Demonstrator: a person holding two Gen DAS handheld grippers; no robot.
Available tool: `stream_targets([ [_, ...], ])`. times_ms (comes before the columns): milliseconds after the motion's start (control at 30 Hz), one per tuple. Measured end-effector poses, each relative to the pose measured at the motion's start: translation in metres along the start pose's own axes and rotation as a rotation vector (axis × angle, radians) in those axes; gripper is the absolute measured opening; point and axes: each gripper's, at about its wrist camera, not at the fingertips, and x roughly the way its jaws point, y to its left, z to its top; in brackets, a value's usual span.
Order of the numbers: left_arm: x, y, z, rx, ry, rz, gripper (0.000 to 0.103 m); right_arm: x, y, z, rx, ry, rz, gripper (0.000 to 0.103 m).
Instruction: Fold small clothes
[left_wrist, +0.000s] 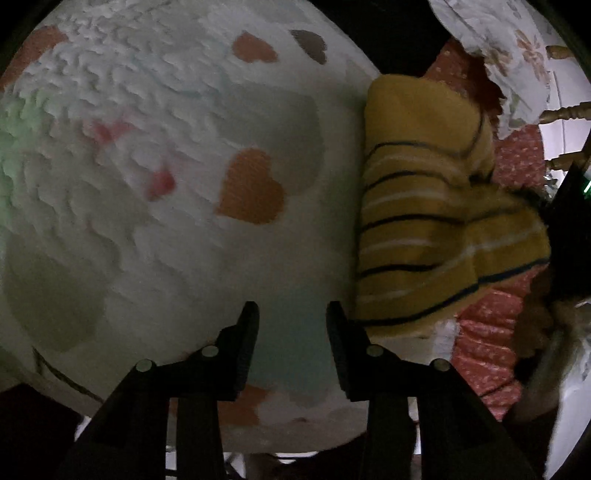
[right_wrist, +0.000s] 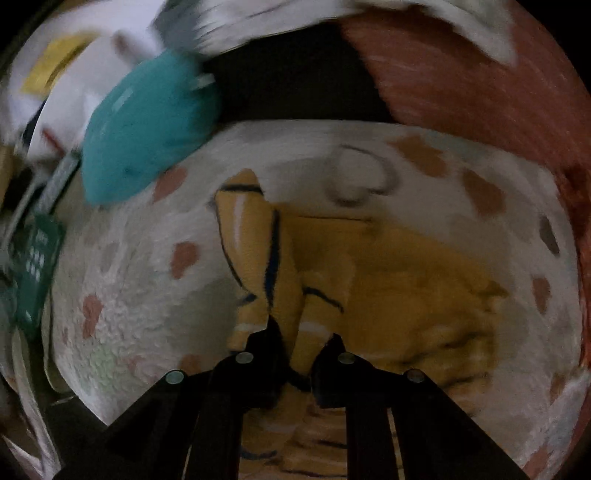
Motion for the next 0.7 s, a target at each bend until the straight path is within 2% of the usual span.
stream_targets([
  [167, 0.005, -0.042, 0.002, 0.071, 0.003, 0.055, 0.036, 0.012, -0.095, -0.021, 0.149, 0.035, -0.016, 0.015],
  [233, 0.015, -0.063, 0.008, 0.097, 0.011, 0.078, 0.036, 0.018, -0.128, -0.033, 0.204, 0.067, -0.08, 0.022],
  [333, 0.026, -0.085, 0.008, 0.137, 0.021, 0.111, 0.036, 0.004, -0.149, -0.045, 0.225, 0.02, -0.11, 0.026],
  [400, 0.032, -0.093, 0.008, 0.147, 0.029, 0.13, 0.036, -0.009, -0.155, -0.05, 0.238, -0.013, -0.076, 0.026],
  [500, 0.04, -0.104, 0.001, 0.148, 0.036, 0.146, 0.036, -0.03, -0.161, -0.062, 0.281, -0.077, 0.014, 0.047],
  [600, 0.049, -0.119, -0.007, 0.171, 0.042, 0.167, 0.036, -0.037, -0.146, -0.08, 0.25, -0.104, 0.104, 0.047],
  [700, 0.053, -0.129, -0.018, 0.201, 0.047, 0.191, 0.036, -0.035, -0.126, -0.095, 0.207, -0.124, 0.161, 0.039],
])
